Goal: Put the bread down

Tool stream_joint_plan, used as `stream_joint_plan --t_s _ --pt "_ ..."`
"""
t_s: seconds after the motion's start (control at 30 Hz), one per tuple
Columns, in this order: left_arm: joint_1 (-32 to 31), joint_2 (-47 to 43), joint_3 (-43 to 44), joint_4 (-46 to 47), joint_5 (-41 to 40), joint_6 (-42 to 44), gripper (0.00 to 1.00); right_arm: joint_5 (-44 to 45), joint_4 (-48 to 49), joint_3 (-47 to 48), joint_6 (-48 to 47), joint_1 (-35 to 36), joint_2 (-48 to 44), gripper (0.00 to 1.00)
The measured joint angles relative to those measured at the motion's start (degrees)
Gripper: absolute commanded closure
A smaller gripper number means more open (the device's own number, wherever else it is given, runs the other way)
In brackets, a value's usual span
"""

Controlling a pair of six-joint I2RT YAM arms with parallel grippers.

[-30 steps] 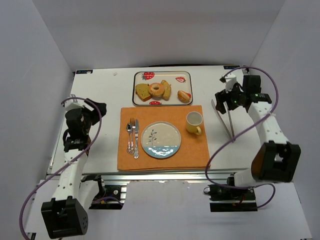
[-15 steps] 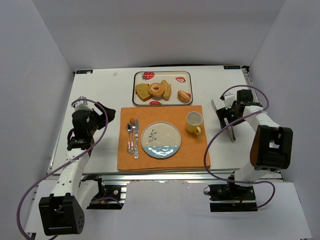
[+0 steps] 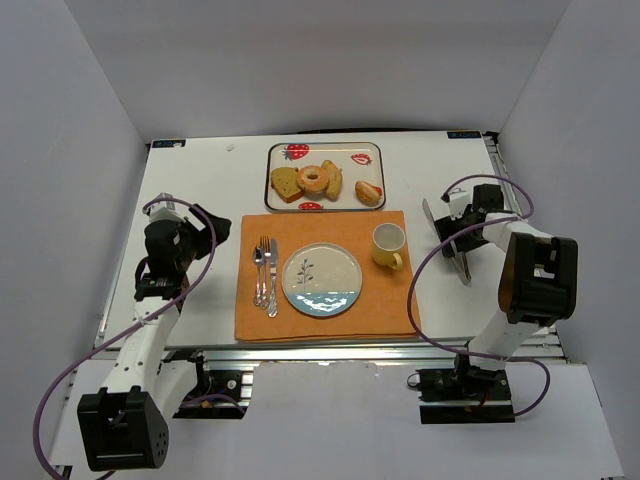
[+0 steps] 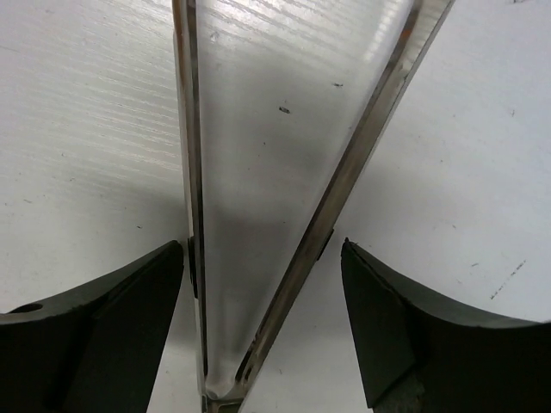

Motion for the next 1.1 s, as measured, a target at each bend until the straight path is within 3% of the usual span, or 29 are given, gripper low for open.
stream_joint_plan --t_s 0.4,0.5,0.53,0.63,0.83,1.1 --pt "-0.04 -1.16 -0.52 -0.31 -1.40 -0.85 0.03 -6.86 -0.02 0.42 -1.70 -2.25 1.42 0.48" --pt "-0.04 -1.64 -0.72 -0.35 -1.68 -1.03 0.03 -7.26 0.00 0.94 -2.08 -2.49 1.88 0.60" --pt "-0.04 -1.70 -0.72 -0.35 -1.73 -1.03 0.03 -7.32 0.00 1.11 -2.14 -2.56 1.99 0.71" --pt "-0.04 -2.05 -0.72 -0.52 -1.92 -1.05 0.03 -7.72 0.00 1.22 -2.51 -2.60 2.05 0.80" --pt "-0.04 -3.21 -0.72 -0.81 -2.32 -1.57 0.03 -8.52 -3.13 2.34 -4.83 -2.51 1.07 0.74" --pt "-0.04 -3.85 -0.72 -0.72 -2.40 -2.36 0.03 -11.04 -7.41 16.09 -7.63 3.02 -2.82 0.63"
